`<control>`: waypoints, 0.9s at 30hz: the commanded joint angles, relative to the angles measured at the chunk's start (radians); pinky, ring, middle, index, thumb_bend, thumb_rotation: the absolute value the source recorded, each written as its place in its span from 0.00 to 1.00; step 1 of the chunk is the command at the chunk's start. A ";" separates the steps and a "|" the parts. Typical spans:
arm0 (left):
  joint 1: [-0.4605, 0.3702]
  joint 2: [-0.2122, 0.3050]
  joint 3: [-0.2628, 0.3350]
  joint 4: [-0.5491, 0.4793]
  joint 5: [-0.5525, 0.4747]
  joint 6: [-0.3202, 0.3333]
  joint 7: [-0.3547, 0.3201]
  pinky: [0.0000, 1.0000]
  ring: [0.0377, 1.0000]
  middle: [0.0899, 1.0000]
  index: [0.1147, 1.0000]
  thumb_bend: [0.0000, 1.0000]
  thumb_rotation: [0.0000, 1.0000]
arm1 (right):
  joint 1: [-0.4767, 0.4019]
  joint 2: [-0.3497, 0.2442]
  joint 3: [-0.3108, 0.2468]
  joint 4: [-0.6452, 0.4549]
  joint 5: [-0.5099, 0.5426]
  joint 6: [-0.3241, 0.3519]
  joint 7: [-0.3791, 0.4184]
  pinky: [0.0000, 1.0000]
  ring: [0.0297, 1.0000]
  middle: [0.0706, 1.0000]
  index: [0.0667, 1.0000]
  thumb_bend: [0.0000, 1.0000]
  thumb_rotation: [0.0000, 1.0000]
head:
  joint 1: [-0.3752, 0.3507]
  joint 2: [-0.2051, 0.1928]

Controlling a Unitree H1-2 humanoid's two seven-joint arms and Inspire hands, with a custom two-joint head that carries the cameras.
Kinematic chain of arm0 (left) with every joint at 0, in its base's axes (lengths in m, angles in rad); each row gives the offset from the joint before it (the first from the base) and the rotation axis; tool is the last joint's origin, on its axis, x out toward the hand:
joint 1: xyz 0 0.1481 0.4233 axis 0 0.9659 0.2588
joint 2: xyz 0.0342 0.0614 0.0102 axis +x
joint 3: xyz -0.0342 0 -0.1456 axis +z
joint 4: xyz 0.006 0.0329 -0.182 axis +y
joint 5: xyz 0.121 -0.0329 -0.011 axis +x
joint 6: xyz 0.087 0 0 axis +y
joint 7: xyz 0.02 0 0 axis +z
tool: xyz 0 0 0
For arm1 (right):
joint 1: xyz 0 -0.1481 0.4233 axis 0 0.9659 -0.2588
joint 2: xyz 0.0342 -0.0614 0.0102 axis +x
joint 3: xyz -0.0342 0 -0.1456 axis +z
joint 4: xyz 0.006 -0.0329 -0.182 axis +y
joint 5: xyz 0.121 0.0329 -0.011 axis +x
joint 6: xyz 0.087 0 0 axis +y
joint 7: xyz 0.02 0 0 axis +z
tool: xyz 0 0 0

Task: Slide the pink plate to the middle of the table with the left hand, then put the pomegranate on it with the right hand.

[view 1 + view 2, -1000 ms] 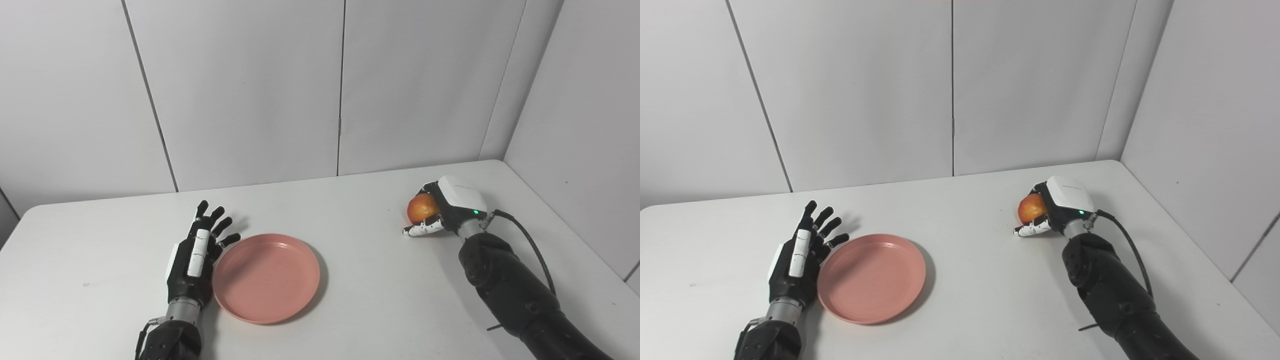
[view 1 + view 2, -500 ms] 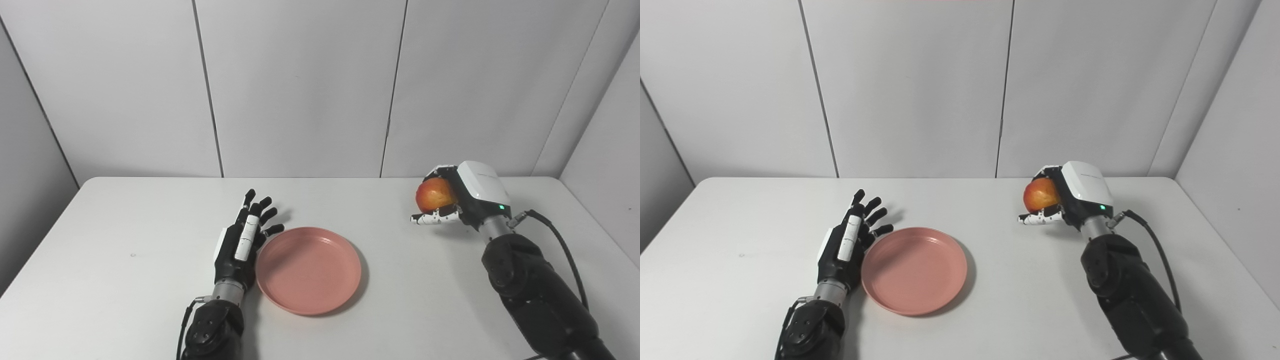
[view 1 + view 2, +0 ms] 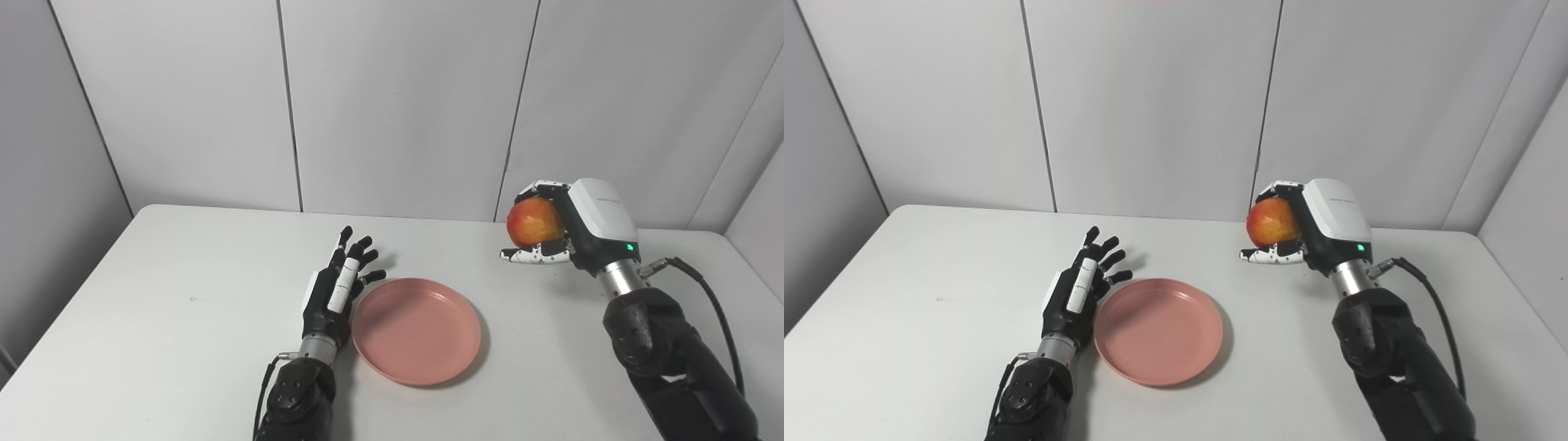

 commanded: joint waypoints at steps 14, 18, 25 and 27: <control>0.048 -0.020 -0.009 0.055 -0.007 -0.019 -0.008 0.70 0.88 0.90 1.00 0.91 0.74 | -0.040 0.129 0.028 -0.163 -0.005 -0.053 0.060 0.24 0.30 0.39 0.45 0.50 0.17 | -0.008 0.005; 0.050 -0.019 -0.009 0.050 -0.009 -0.014 -0.010 0.70 0.88 0.91 1.00 0.91 0.74 | -0.024 0.164 0.047 -0.160 -0.030 -0.052 0.067 0.25 0.31 0.41 0.46 0.50 0.17 | -0.009 0.005; 0.049 -0.018 -0.011 0.048 -0.004 -0.011 -0.005 0.70 0.88 0.90 1.00 0.91 0.75 | 0.000 0.199 0.088 -0.129 -0.072 -0.035 0.100 0.24 0.30 0.41 0.46 0.50 0.17 | -0.011 0.011; 0.049 -0.018 -0.011 0.048 -0.004 -0.009 -0.006 0.70 0.88 0.90 1.00 0.90 0.75 | 0.009 0.210 0.101 -0.109 -0.081 -0.032 0.107 0.25 0.32 0.43 0.46 0.50 0.17 | -0.011 0.011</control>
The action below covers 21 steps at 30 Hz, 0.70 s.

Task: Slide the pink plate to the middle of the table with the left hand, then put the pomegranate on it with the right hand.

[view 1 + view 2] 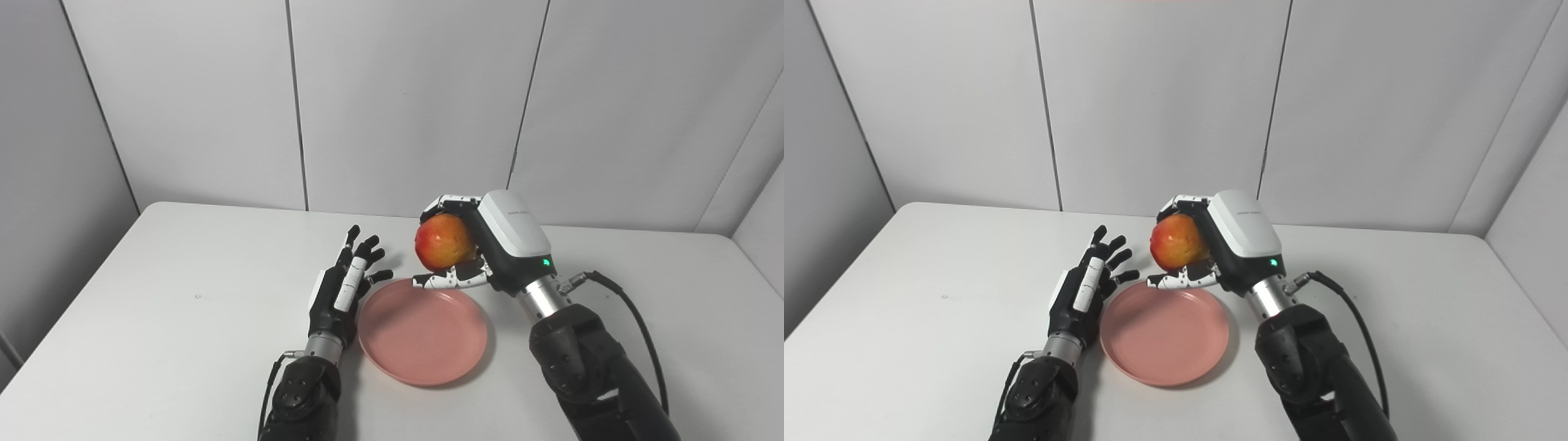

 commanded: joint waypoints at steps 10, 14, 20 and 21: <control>0.054 -0.017 -0.009 0.032 -0.003 0.005 -0.002 0.69 0.87 0.89 1.00 0.89 0.75 | 0.005 0.037 0.024 0.093 -0.026 -0.026 -0.021 0.23 0.30 0.41 0.46 0.50 0.17 | -0.005 0.011; 0.054 -0.017 -0.008 0.029 -0.004 0.013 -0.001 0.69 0.87 0.89 1.00 0.88 0.75 | 0.010 0.040 0.030 0.122 -0.031 -0.030 -0.026 0.23 0.29 0.41 0.46 0.50 0.17 | -0.005 0.011; 0.055 -0.018 -0.011 0.023 -0.001 0.018 0.001 0.69 0.86 0.89 0.99 0.90 0.75 | 0.014 0.041 0.039 0.166 -0.030 -0.035 -0.033 0.23 0.29 0.40 0.46 0.50 0.17 | -0.007 0.016; 0.056 -0.018 -0.011 0.020 0.000 0.020 0.001 0.69 0.86 0.89 0.99 0.91 0.75 | 0.015 0.039 0.041 0.170 -0.031 -0.035 -0.033 0.23 0.29 0.40 0.46 0.50 0.17 | -0.007 0.016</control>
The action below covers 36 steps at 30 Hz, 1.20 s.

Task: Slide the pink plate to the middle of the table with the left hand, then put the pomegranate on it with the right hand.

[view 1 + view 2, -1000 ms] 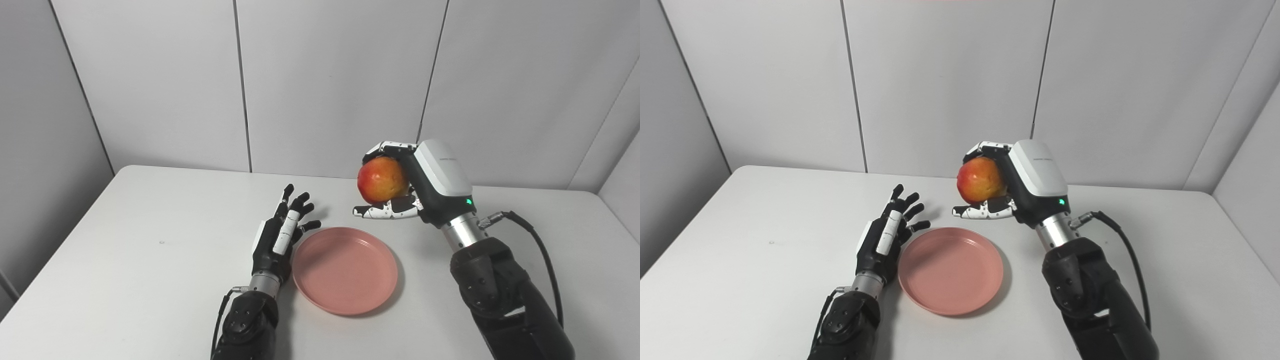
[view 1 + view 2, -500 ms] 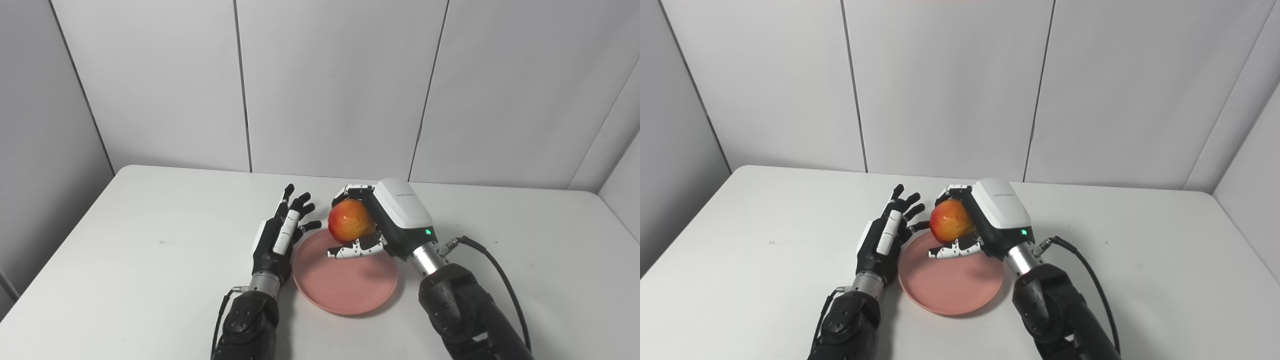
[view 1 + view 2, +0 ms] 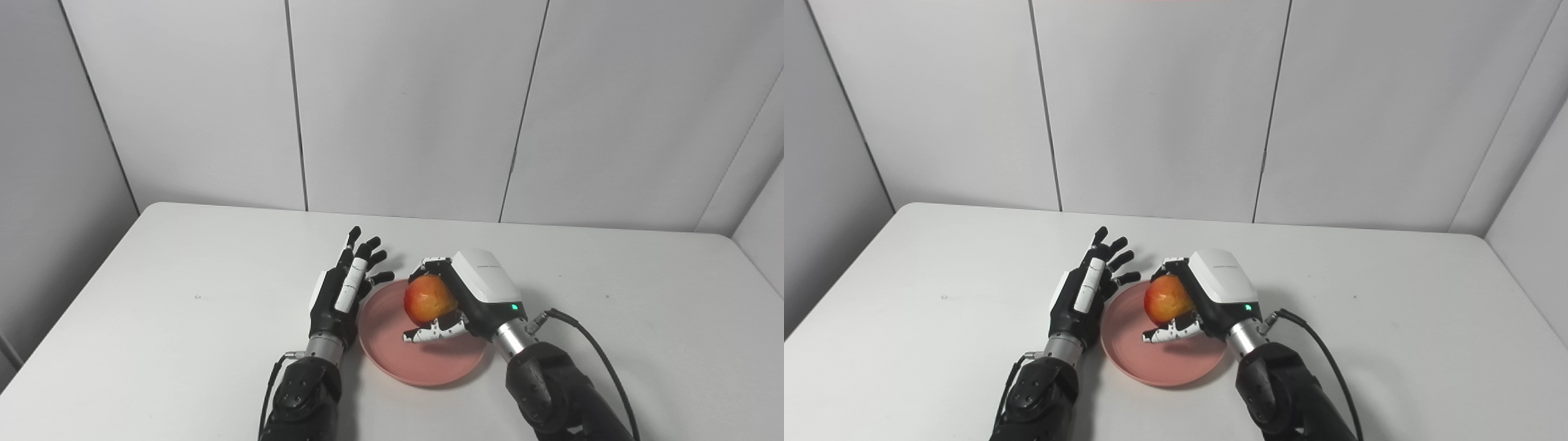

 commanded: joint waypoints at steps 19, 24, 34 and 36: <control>0.059 -0.011 -0.021 0.011 0.008 0.020 0.004 0.70 0.86 0.87 0.99 0.90 0.76 | -0.034 -0.007 0.028 0.025 -0.011 -0.034 -0.019 0.24 0.31 0.42 0.46 0.50 0.17 | -0.008 0.012; 0.056 -0.013 -0.020 0.017 0.003 0.017 0.004 0.69 0.85 0.86 0.99 0.89 0.75 | -0.035 -0.016 0.040 0.031 -0.013 -0.035 -0.010 0.24 0.31 0.43 0.46 0.50 0.17 | -0.007 0.012; 0.061 -0.012 -0.024 0.008 0.005 0.026 0.005 0.70 0.85 0.85 0.99 0.92 0.75 | -0.035 -0.016 0.045 0.035 -0.018 -0.027 -0.013 0.23 0.31 0.45 0.46 0.50 0.18 | -0.007 0.011; 0.062 -0.010 -0.027 0.006 0.007 0.030 0.004 0.71 0.85 0.85 0.99 0.90 0.75 | -0.037 -0.017 0.047 0.033 -0.026 -0.019 -0.009 0.24 0.33 0.47 0.46 0.50 0.18 | -0.009 0.011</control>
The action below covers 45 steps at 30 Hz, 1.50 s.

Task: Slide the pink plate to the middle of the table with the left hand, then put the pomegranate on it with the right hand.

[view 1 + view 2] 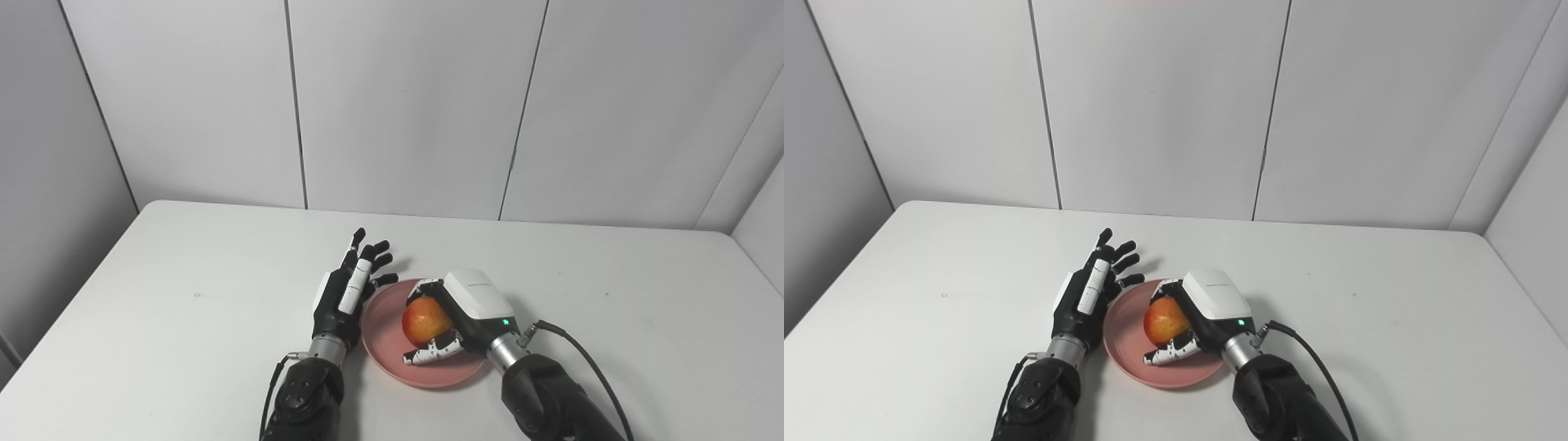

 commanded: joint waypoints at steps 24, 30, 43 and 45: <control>0.058 0.001 -0.012 0.018 -0.005 0.007 -0.009 0.74 0.93 0.89 0.99 0.90 0.76 | -0.046 -0.005 -0.019 -0.067 -0.012 -0.010 0.033 0.47 0.64 0.76 0.74 0.93 0.88 | 0.000 0.002; 0.057 0.000 -0.009 0.019 -0.016 0.008 -0.014 0.73 0.93 0.90 0.99 0.90 0.75 | -0.050 -0.003 -0.042 -0.101 -0.002 -0.013 0.029 0.45 0.62 0.76 0.75 0.91 0.88 | -0.005 0.003; 0.053 0.002 -0.007 0.029 0.000 -0.004 0.000 0.76 0.93 0.91 1.00 0.93 0.78 | -0.065 0.019 -0.134 -0.202 0.077 -0.028 -0.013 0.42 0.55 0.74 0.74 0.87 0.93 | -0.010 0.004; 0.052 0.004 -0.011 0.027 0.027 -0.029 0.022 0.83 0.93 0.91 1.00 0.93 0.78 | -0.052 0.047 -0.179 -0.194 0.142 -0.021 -0.029 0.42 0.54 0.73 0.73 0.86 0.95 | -0.010 0.004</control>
